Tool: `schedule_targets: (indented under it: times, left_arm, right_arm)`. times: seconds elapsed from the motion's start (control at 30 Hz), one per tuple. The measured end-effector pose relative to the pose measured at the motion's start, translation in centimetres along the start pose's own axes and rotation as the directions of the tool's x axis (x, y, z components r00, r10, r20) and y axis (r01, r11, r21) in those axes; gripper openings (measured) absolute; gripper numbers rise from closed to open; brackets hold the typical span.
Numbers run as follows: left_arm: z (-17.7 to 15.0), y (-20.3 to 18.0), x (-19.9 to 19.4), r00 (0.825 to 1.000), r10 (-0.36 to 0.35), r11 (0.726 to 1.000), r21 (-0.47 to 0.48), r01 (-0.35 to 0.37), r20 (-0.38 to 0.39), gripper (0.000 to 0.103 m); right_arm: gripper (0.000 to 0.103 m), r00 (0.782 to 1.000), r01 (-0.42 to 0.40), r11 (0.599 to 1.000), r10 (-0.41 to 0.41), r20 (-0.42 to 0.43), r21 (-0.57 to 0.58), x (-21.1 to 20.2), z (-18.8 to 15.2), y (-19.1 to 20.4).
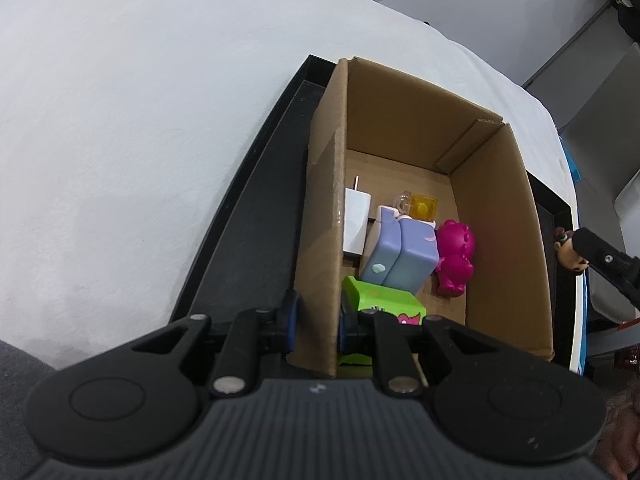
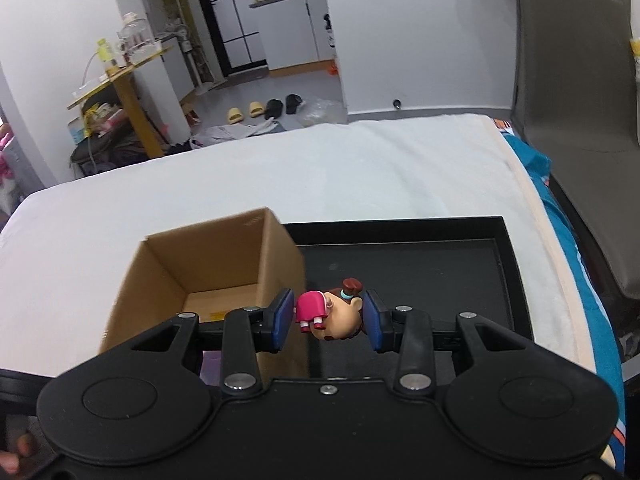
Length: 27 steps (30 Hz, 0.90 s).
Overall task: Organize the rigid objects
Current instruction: 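Carry the doll over the box and open the right gripper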
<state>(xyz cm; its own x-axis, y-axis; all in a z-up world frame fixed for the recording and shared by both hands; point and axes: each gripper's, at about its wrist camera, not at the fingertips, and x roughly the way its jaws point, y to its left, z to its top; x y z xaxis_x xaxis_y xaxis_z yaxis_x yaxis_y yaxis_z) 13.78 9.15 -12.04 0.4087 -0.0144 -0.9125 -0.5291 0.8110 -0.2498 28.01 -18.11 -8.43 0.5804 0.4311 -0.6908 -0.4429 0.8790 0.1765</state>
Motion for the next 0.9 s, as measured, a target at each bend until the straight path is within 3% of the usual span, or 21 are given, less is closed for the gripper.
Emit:
schedule_targets:
  times: [0.3,0.6,0.9]
  left_arm:
    - [0.4,-0.3,0.8,1.0,0.005,1.0,0.002,-0.005,0.018,0.017]
    - [0.7,-1.5,2.0,0.999,0.016,0.998,0.064,-0.018,0.041,0.017]
    - [1.2,-1.4,2.3,0.999,0.004,0.995,0.098,-0.007,0.032,0.017]
  right_arm:
    - [0.037,0.999,-0.051,0.996,0.052,0.009,-0.079,-1.5,1.0,3.3]
    - [0.038,0.992,-0.084,0.987,0.07,-0.102,-0.138,-1.1,0.2,6.7]
    - [0.038,0.984,-0.065,0.985,0.036,-0.173,-0.162,-0.8,-0.2,8.4]
